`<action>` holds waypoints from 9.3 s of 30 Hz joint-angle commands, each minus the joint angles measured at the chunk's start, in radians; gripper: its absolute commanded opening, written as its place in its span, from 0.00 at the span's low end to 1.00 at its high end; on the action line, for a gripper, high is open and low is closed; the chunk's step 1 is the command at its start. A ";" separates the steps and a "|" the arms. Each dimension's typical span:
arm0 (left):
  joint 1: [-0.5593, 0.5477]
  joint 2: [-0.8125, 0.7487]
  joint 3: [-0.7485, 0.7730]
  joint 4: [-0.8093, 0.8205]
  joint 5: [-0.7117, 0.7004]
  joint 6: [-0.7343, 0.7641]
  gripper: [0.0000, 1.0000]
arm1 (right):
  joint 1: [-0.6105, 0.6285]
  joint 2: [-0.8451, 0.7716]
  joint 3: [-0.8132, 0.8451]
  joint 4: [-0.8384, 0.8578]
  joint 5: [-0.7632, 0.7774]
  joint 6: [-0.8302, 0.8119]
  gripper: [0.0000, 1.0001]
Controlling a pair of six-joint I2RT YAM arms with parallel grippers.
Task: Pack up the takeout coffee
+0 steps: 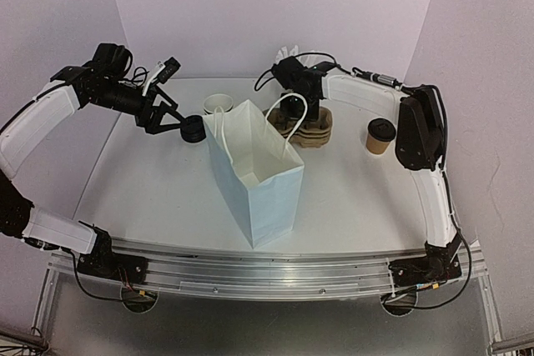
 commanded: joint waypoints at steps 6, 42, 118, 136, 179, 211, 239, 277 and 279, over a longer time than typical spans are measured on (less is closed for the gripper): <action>0.003 -0.011 -0.001 0.022 0.032 0.004 0.94 | 0.004 -0.040 0.007 -0.018 0.015 0.000 0.07; 0.002 -0.029 0.020 0.155 0.009 -0.209 0.86 | 0.004 -0.382 0.146 -0.021 -0.045 -0.498 0.00; -0.389 0.207 0.306 -0.037 -0.245 -0.178 0.00 | 0.340 -0.246 0.135 -0.531 -0.734 -1.404 0.00; -0.389 0.197 0.286 0.000 -0.246 -0.167 0.00 | 0.340 -0.183 0.092 -0.529 -0.718 -1.403 0.00; -0.389 0.156 0.237 0.023 -0.213 -0.123 0.00 | 0.385 -0.245 0.136 -0.454 -0.633 -1.596 0.74; -0.389 0.075 0.166 0.064 -0.282 -0.275 0.00 | 0.353 -0.430 -0.093 -0.087 -0.333 -1.508 0.74; -0.389 -0.060 -0.005 0.150 -0.273 -0.210 0.00 | 0.348 -0.525 -0.262 -0.095 -0.240 -1.597 0.74; -0.389 -0.144 -0.081 0.214 -0.309 -0.281 0.00 | 0.322 -0.483 -0.064 -0.010 0.077 -1.343 0.73; -0.389 -0.161 -0.102 0.228 -0.321 -0.327 0.00 | 0.321 -0.497 -0.061 0.018 0.028 -1.284 0.74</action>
